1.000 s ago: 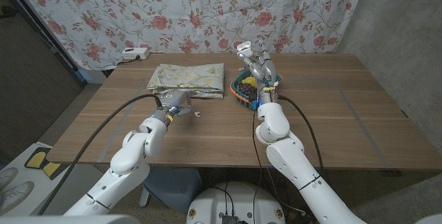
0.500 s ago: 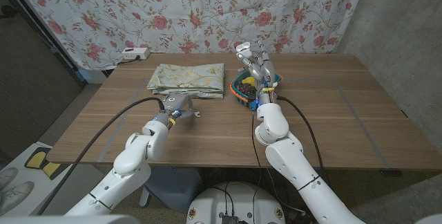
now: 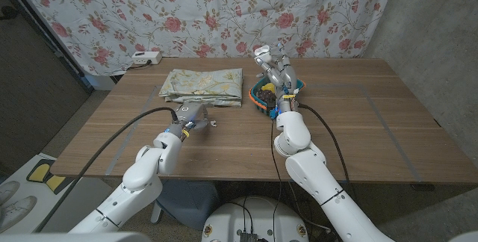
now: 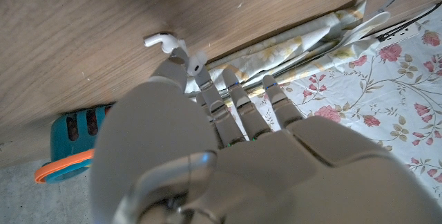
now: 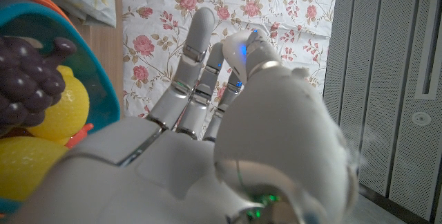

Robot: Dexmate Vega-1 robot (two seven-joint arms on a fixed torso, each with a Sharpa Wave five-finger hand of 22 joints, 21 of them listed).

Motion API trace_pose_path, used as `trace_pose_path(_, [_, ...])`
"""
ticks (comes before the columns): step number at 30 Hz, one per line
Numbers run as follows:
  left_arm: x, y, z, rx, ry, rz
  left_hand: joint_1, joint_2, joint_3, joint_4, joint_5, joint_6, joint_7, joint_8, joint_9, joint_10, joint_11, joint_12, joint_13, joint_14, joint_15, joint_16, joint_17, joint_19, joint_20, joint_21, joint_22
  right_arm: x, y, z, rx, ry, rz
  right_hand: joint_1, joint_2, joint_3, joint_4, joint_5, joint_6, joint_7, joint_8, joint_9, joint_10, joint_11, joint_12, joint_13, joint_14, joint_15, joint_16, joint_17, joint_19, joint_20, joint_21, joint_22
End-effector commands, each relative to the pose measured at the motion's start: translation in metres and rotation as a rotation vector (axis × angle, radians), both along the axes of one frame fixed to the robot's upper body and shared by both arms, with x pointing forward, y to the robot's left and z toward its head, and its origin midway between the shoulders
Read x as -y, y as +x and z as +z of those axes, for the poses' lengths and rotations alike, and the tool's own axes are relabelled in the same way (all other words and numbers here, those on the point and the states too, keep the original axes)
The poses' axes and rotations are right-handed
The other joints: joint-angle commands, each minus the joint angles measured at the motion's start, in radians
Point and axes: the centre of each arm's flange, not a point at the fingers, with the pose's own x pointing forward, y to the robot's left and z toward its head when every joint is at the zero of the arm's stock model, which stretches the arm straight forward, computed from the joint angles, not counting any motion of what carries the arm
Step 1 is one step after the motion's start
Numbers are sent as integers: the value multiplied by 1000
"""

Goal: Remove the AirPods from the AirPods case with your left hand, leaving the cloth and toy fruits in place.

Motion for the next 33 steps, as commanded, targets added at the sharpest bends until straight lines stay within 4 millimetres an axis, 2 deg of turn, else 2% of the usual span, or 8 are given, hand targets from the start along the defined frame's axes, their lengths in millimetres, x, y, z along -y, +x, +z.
trace_pose_path(1, [-2, -3, -1, 22, -21, -4, -32, -14, 3, 12, -3, 7, -1, 7, 4, -29, 5, -34, -26, -31, -7, -22, -16, 1, -10, 0, 5, -4, 0, 1, 0, 2, 8, 1, 7, -1, -1, 4, 1, -4, 3, 4, 55, -47, 8, 3, 102, -186, -2, 1, -226, -120, 6, 0])
trace_pose_path(16, [-9, -9, -5, 5, -3, -3, -84, -39, 10, 5, -7, 9, -2, 17, 1, -106, 11, -142, -91, -69, -7, -49, -73, 0, -9, -1, 5, -11, 1, 4, -5, -6, 20, 1, 7, -1, -1, 4, 2, -2, 3, 4, 56, -47, 7, 3, 102, -186, -2, 1, -229, -120, 9, 0])
trace_pose_path(19, [-13, -7, 1, -35, -1, -41, -94, -45, 9, 4, -9, 12, -4, 20, 1, -112, 12, -156, -100, -76, -6, -52, -82, 1, -9, -1, 5, -11, 1, 4, -8, -4, 18, 1, 7, -1, -1, 4, 1, -2, 3, 4, 55, -47, 7, 3, 103, -186, -2, 1, -229, -119, 10, 0])
trace_pose_path(21, [-17, -16, 5, 27, -52, -18, -121, -58, -1, 10, -17, 17, -9, 22, 0, -106, 12, -169, -112, -78, 1, -51, -93, -6, -6, -4, 5, -12, 0, 5, -5, -3, 20, 1, 6, -1, -1, 4, 2, -2, 2, 4, 55, -47, 7, 3, 103, -186, -2, 1, -230, -119, 11, 0])
trace_pose_path(24, [-17, -18, 7, 36, -37, -24, -136, -61, -5, 15, -20, 13, -9, 21, -1, -102, 12, -176, -119, -79, 0, -49, -98, -8, -6, -5, 5, -13, -1, 5, -5, -5, 15, 1, 6, -1, -1, 4, 1, -2, 2, 4, 54, -47, 7, 3, 103, -186, -2, 1, -230, -120, 12, 0])
trace_pose_path(25, [-19, -19, 8, 36, -84, -37, -143, -63, -7, 18, -22, 12, -11, 21, -1, -100, 12, -179, -121, -79, 1, -49, -100, -9, -8, -5, 5, -13, -1, 4, -6, -2, 15, 1, 6, -1, -1, 4, 2, -2, 2, 4, 55, -47, 7, 3, 103, -186, -2, 1, -230, -120, 12, 0])
trace_pose_path(28, [-18, -22, 10, 88, -110, -48, -202, -77, -26, 37, -35, 13, -3, 21, -4, -93, 14, -204, -142, -80, 0, -43, -114, -12, -6, -6, 5, -13, -3, 3, -3, 1, 11, 1, 6, -1, -1, 4, 1, -1, 2, 4, 55, -47, 8, 4, 103, -186, -2, 1, -231, -120, 12, 0])
trace_pose_path(33, [-13, -26, 15, 137, -132, -76, -220, -78, -29, 42, -36, 9, 0, 20, -5, -104, 19, -219, -150, -88, 7, -45, -120, -11, -5, -6, 5, -15, -7, 1, 3, -13, 8, 1, 6, -1, -1, 5, 2, 0, 2, 4, 55, -47, 7, 4, 103, -186, -2, 1, -231, -119, 14, 0])
